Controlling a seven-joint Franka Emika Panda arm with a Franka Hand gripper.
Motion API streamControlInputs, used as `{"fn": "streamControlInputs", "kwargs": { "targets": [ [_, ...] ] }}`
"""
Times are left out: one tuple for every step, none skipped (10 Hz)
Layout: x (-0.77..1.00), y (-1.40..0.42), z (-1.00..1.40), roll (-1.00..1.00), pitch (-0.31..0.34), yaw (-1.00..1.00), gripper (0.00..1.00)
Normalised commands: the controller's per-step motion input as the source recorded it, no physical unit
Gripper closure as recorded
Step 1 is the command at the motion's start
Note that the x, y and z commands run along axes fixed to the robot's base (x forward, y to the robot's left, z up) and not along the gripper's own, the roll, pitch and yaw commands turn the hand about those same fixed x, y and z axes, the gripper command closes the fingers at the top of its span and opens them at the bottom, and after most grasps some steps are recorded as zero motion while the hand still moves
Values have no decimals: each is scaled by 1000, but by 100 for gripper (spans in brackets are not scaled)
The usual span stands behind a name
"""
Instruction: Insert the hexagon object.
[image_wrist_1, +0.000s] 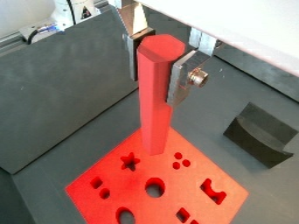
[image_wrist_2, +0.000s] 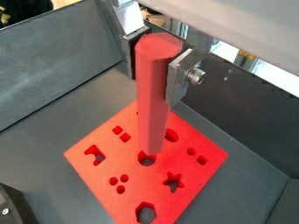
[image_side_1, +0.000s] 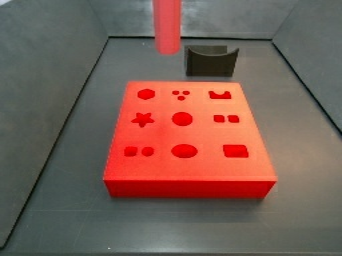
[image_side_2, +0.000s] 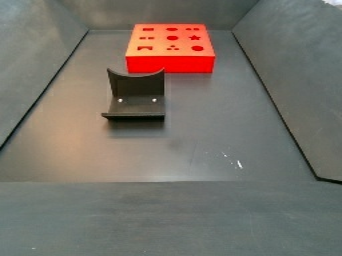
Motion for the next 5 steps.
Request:
{"fn": "streamControlInputs", "kwargs": {
  "targets": [
    [43,0,0,0,0,0,100],
    [0,409,-246,10,14,-514,100],
    [0,294,-320,0,27,-757,100],
    [0,197,-354,14,46,-863,100],
    [0,140,-389,39,46,-897,100]
  ]
}}
